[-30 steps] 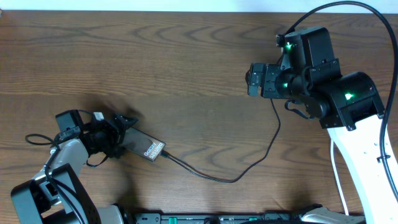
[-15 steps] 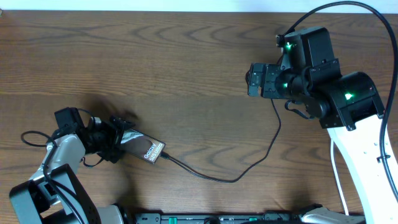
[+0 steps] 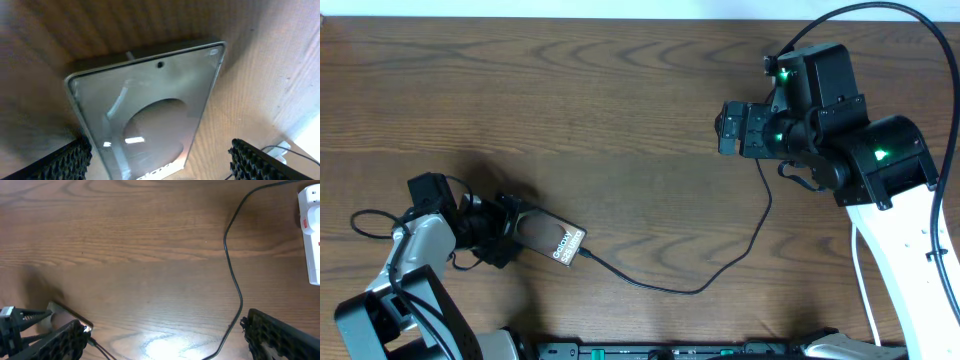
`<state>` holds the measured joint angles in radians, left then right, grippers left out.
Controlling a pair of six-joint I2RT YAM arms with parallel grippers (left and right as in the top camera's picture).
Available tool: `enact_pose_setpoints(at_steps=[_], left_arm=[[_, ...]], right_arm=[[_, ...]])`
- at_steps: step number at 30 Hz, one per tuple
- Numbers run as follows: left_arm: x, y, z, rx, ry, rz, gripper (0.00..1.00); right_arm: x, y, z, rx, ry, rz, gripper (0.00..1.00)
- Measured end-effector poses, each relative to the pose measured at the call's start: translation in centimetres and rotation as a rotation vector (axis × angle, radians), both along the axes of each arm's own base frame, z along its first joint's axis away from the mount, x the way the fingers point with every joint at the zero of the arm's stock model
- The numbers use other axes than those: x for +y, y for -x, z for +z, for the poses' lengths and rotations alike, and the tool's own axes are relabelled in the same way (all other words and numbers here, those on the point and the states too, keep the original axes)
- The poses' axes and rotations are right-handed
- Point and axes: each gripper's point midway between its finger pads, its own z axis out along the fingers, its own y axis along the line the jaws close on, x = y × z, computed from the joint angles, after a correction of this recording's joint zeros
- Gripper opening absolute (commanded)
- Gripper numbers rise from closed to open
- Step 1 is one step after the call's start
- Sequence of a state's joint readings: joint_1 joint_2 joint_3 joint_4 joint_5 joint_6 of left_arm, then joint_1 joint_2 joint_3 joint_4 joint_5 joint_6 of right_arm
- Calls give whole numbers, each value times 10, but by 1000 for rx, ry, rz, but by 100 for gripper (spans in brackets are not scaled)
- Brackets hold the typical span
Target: Plug charger to phone and switch on socket
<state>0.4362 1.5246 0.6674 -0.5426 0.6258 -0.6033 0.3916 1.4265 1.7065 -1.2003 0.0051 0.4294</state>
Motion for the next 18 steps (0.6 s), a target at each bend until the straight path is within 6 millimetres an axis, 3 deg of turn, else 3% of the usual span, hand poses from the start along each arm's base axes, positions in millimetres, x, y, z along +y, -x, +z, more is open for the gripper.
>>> enact_pose_setpoints(at_steps=[12,16,18], left_arm=[[3,1,0,9,-17,0,91],[21,-1,3,25,-128,-22,91],[32,-8,14,1,-191,-35,91]], right_arm=[[0,0,0,0,0,0,99],[-2,0,0,0,9,-6,99],[-3,0,-1,1,15,-11,99]])
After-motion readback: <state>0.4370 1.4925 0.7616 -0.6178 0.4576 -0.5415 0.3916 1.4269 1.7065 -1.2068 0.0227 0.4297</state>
